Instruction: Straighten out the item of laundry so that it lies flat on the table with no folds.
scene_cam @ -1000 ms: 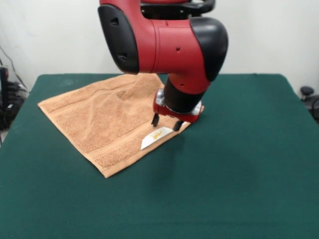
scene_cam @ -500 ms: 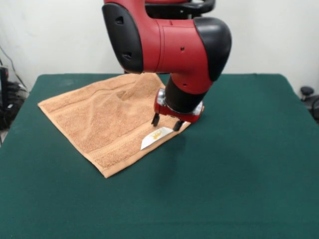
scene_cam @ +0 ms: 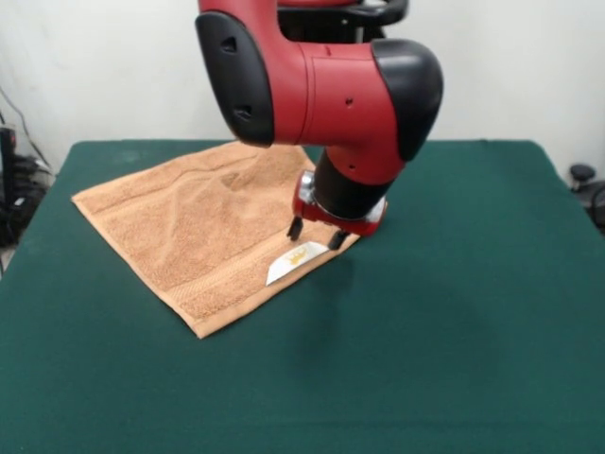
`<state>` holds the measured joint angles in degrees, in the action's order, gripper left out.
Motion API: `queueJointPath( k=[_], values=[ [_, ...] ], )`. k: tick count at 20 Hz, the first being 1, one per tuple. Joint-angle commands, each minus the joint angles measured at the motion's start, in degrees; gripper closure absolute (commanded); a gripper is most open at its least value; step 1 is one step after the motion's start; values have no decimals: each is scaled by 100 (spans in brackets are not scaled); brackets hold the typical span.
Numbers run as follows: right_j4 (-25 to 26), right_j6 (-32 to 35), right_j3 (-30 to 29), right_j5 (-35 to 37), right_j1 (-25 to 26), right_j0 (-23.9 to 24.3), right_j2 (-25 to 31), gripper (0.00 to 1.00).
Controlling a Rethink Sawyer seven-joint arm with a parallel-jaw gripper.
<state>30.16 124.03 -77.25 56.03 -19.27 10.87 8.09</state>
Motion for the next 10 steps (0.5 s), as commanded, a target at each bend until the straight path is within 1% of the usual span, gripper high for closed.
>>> queueJointPath(
  k=[1, 10],
  values=[
    [358, 381, 1530, -2976, 1118, -83, 793, 0],
    [387, 83, 1649, -2879, 1182, 22, 1027, 0]
  ],
)
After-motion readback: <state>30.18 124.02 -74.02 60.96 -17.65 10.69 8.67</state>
